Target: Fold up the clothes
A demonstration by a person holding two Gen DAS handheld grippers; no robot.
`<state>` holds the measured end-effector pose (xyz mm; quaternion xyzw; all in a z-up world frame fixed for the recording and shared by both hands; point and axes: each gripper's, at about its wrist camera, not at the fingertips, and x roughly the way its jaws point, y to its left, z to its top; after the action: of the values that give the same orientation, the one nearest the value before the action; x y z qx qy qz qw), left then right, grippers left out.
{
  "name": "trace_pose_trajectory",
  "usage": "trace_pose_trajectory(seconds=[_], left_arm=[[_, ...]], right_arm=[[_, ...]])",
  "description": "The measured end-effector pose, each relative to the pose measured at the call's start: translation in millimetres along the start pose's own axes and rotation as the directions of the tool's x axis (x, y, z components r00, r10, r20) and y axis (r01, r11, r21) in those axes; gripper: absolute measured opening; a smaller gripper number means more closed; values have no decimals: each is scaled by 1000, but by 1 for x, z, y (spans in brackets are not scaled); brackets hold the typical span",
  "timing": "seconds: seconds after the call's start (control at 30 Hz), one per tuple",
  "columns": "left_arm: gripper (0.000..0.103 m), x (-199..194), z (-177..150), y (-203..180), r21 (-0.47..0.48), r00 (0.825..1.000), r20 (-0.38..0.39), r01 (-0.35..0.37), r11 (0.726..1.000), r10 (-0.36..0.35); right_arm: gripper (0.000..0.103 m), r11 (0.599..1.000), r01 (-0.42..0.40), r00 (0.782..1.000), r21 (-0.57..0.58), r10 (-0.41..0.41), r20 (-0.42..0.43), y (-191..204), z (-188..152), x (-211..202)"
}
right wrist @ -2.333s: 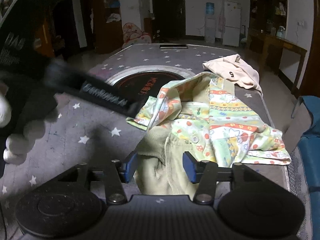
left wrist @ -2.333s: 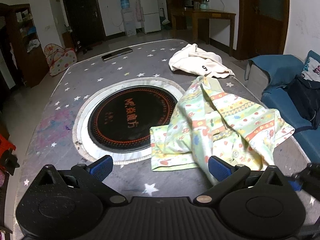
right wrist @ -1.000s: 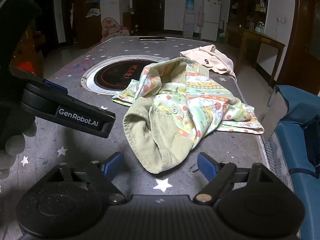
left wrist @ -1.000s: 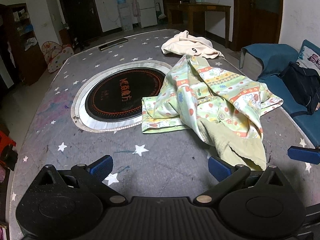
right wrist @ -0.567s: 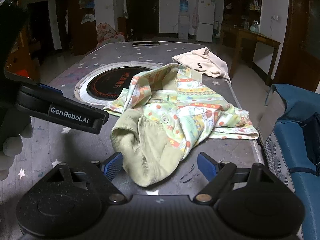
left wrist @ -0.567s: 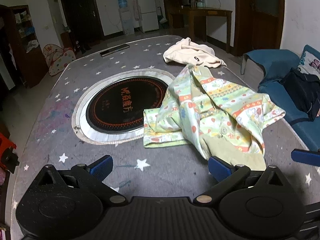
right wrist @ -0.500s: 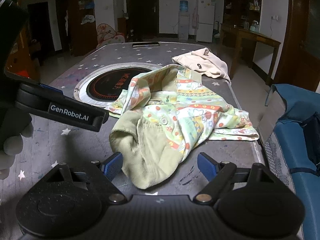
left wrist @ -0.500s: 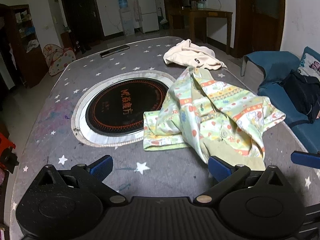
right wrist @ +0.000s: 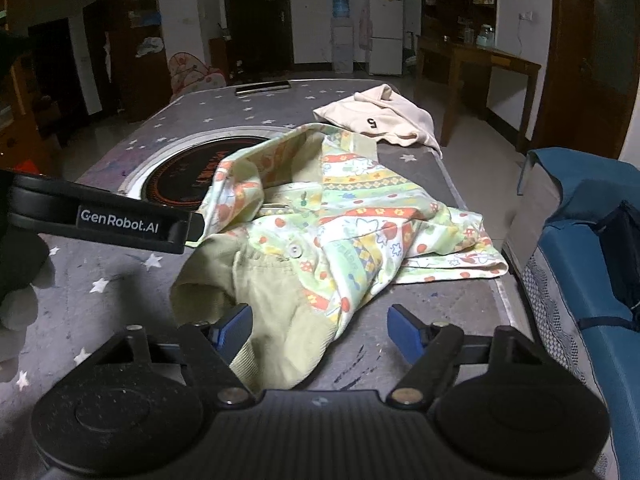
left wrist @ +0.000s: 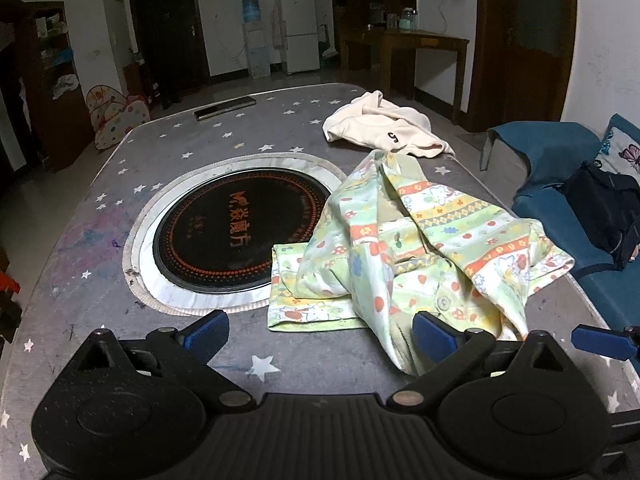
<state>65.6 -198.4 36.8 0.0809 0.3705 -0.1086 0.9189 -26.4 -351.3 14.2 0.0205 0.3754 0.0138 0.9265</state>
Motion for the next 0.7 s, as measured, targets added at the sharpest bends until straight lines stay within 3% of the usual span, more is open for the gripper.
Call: trace_pose_trajectory(seconds=[0.23,0.37,0.47,0.57,0.63,0.7], left_arm=[[92,21,14,2,-29,1000,0,-13,999,13],[87,31,16,3,-33,1000,-19,-1,999,0],[74,39,17,5,-41,999,-35,17,999,-18],[49,44,17,10,-62,997,-55,57,996,-60],[23,46,16,14,-80,993,-69,93,992,-99],[13,47,14,18,-96,988,-75,128,987,-135]], right_arm=[[57,998,27,999,57,-26,-26,-12,11,29],[44,996,34,999,82,-32,-37,-18,14,43],[29,996,45,998,77,-42,-39,-20,14,48],[13,997,37,999,65,-35,-35,-21,13,49],[8,998,38,999,49,-37,-24,-20,12,47],[6,999,33,999,35,-32,-10,-19,12,42]])
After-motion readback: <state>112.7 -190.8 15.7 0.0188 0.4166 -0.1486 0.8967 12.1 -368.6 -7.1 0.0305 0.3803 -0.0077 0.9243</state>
